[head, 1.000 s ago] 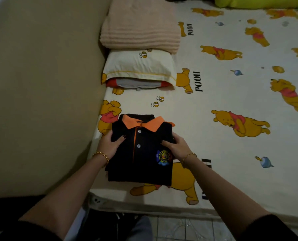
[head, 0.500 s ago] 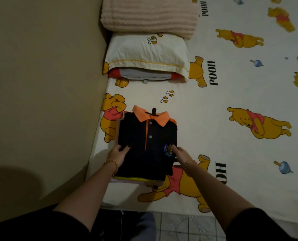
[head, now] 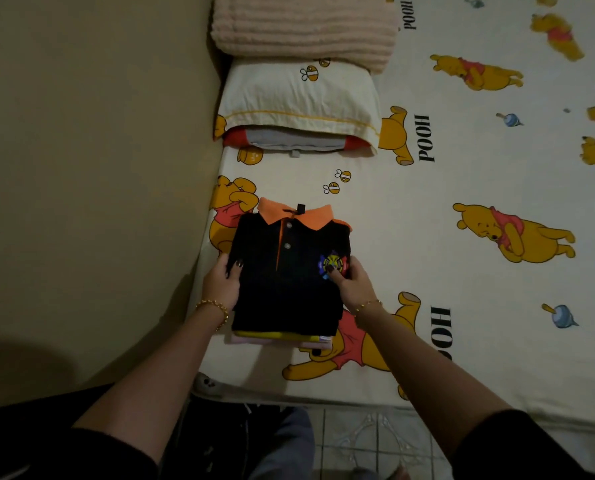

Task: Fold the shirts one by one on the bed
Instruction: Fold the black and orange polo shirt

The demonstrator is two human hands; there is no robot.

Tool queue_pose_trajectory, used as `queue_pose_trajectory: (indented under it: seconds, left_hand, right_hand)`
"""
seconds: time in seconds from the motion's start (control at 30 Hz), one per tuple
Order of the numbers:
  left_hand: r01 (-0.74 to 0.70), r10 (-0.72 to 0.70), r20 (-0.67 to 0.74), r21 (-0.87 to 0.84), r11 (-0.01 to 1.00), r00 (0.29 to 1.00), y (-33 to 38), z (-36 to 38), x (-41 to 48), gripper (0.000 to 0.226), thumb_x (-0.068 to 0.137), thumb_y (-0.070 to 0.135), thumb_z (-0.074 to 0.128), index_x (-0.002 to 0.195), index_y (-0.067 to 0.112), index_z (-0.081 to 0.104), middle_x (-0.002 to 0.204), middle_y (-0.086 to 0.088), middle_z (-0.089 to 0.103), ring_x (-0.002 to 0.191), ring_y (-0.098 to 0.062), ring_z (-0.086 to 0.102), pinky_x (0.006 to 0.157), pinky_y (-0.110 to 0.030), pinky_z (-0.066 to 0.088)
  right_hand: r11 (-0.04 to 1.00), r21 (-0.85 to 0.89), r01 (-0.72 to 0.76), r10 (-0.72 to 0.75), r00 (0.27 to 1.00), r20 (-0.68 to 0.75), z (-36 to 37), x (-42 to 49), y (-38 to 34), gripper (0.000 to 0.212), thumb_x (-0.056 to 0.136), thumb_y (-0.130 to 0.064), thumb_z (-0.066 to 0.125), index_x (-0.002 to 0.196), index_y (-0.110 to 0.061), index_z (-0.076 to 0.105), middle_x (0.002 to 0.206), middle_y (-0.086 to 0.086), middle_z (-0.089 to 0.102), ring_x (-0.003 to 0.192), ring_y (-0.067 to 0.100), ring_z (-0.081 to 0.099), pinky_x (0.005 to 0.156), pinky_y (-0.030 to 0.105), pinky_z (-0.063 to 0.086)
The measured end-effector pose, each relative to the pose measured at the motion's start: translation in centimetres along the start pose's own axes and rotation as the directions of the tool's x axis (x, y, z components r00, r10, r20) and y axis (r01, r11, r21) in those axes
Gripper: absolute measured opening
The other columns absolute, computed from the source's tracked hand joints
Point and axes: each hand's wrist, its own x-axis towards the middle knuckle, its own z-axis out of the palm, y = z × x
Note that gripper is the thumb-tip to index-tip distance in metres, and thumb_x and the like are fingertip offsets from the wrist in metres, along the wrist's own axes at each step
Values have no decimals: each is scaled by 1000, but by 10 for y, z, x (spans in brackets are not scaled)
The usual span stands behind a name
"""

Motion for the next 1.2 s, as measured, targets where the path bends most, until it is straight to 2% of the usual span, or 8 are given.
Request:
queue_pose_trajectory:
  seconds: [0.3, 0.43, 0.67, 0.83, 0.9, 1.0, 1.1, 1.2]
  left_hand:
    - [183, -189, 17, 170, 968, 982, -36, 12, -25, 23, 95, 23, 53, 108, 4, 53, 98, -4, 53, 91, -24, 54, 68, -26, 42]
    - [142, -126, -137, 114, 983, 982, -27, 16, -20, 34, 91, 23, 61, 117, 3, 54, 109, -8, 58, 101, -25, 57, 78, -29, 43]
    - [293, -290, -153, -2, 956, 945, -24, 18, -7, 24, 98, 6, 40, 120, 1, 49, 117, -19, 58, 106, -33, 55, 77, -32, 40]
    - [321, -318, -89, 22, 947, 944, -26, 14, 1, 27, 97, 16, 47, 121, 6, 52, 122, -14, 57, 110, -31, 54, 85, -34, 42]
    - [248, -224, -171, 131, 960, 959, -23, 13, 7, 34, 93, 15, 54, 125, 7, 49, 127, -12, 53, 114, -29, 52, 89, -36, 44]
    - [14, 114, -295, 397, 918, 949, -11, 17, 13, 45, 91, 11, 53, 134, 8, 42, 137, -10, 45, 126, -26, 45, 101, -38, 40]
    - [-258, 352, -107, 492, 831, 930, 6, 38, 23, 54, 97, 24, 42, 147, 9, 26, 155, -7, 23, 142, -22, 22, 112, -33, 22]
    - [-296, 326, 48, 558, 775, 944, 2, 62, 41, 68, 96, 48, 22, 151, 14, 3, 159, -2, 0, 146, -18, -1, 117, -41, 6]
  right_hand:
    - [962, -50, -269, 267, 963, -37, 1, -21, 48, 37, 92, -20, 60, 125, -4, 50, 118, 18, 62, 102, 33, 63, 89, 53, 51]
    - [963, -60, -262, 258, 964, -57, 0, -17, 45, 39, 93, -23, 59, 127, -6, 50, 116, 16, 62, 101, 30, 63, 88, 49, 53]
    - [955, -211, -210, 195, 977, -90, 1, -8, 42, 32, 93, -19, 59, 121, -4, 54, 114, 16, 64, 100, 29, 62, 81, 34, 51]
    - [949, -243, -201, 173, 976, -129, 3, -7, 41, 34, 92, -19, 59, 123, -7, 51, 112, 15, 64, 99, 28, 62, 82, 35, 52]
    - [948, -286, -137, 79, 975, -207, 5, -4, 36, 40, 91, -18, 58, 128, -7, 46, 118, 16, 57, 108, 29, 57, 91, 40, 50]
    - [900, -432, 49, -193, 936, -294, 13, 2, 21, 49, 93, -18, 50, 138, -4, 36, 138, 15, 42, 129, 27, 40, 109, 38, 36]
    - [776, -605, 176, -372, 904, -213, 32, 17, 9, 60, 96, -30, 38, 149, -6, 19, 156, 12, 19, 145, 24, 13, 118, 37, 9]
    - [671, -720, 180, -355, 930, -98, 50, 41, 14, 71, 94, -45, 20, 152, -9, 1, 160, 7, -3, 147, 17, -8, 116, 36, -8]
